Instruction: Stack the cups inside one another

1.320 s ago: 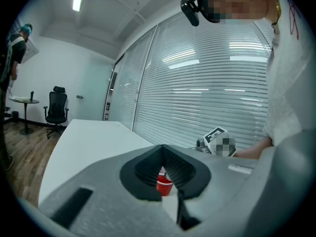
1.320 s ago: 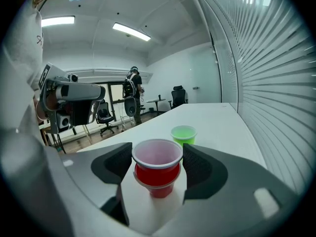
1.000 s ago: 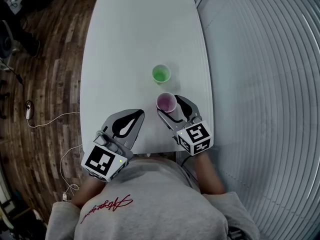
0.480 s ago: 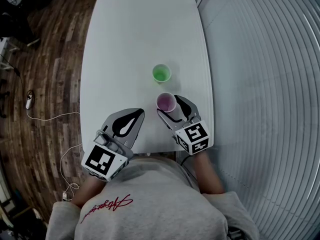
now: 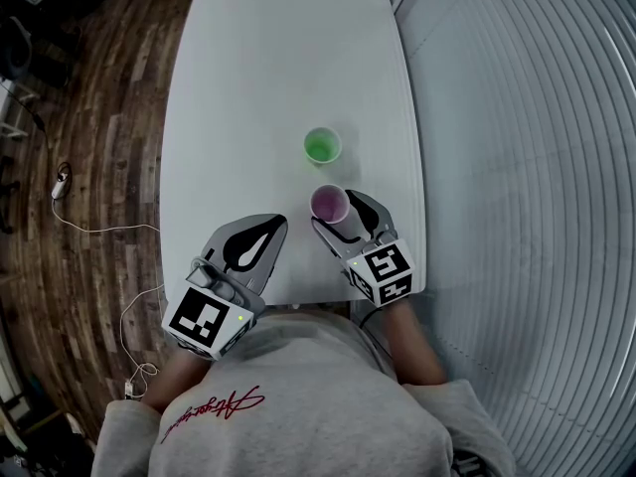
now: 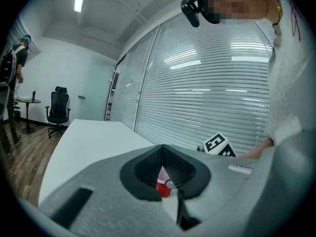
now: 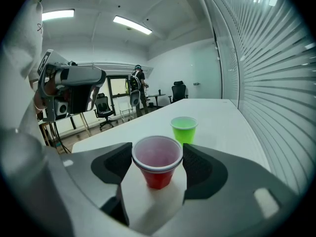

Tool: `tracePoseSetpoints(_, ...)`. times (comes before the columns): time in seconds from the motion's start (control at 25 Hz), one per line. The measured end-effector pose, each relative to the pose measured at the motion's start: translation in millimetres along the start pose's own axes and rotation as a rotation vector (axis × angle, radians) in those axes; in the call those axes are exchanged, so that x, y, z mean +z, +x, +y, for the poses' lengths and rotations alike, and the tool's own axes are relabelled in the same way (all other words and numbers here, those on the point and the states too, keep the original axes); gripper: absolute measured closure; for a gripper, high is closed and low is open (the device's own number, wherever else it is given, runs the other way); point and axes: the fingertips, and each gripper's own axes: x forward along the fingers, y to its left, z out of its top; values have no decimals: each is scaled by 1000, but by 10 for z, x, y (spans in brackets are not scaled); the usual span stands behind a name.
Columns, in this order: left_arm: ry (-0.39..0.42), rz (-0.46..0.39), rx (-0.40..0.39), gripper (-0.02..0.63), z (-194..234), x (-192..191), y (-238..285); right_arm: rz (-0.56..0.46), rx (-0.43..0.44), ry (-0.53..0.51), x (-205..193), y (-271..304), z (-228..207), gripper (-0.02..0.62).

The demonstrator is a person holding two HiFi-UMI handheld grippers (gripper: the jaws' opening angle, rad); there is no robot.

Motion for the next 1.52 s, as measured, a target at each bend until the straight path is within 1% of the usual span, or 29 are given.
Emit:
tracePoseSetpoints(0.2, -3, -3, 3, 612, -7, 1, 15, -4, 1, 6, -15, -4, -18, 272)
tracePoseSetpoints(0.52, 0, 0, 3, 612, -9, -25, 9, -1, -2, -13, -31, 8, 0, 270)
tracePoseSetpoints(1.04, -2, -4, 0, 612, -18, -21, -19, 28, 9, -18, -98, 13, 66, 268)
tracePoseSetpoints(1.28, -1, -7, -5, 612, -27, -45, -9, 21, 19, -19, -119, 18, 88, 250)
tracePoseSetpoints(1.52, -5, -14, -4, 612, -49, -31, -18, -36, 39, 33, 10, -69, 121, 239)
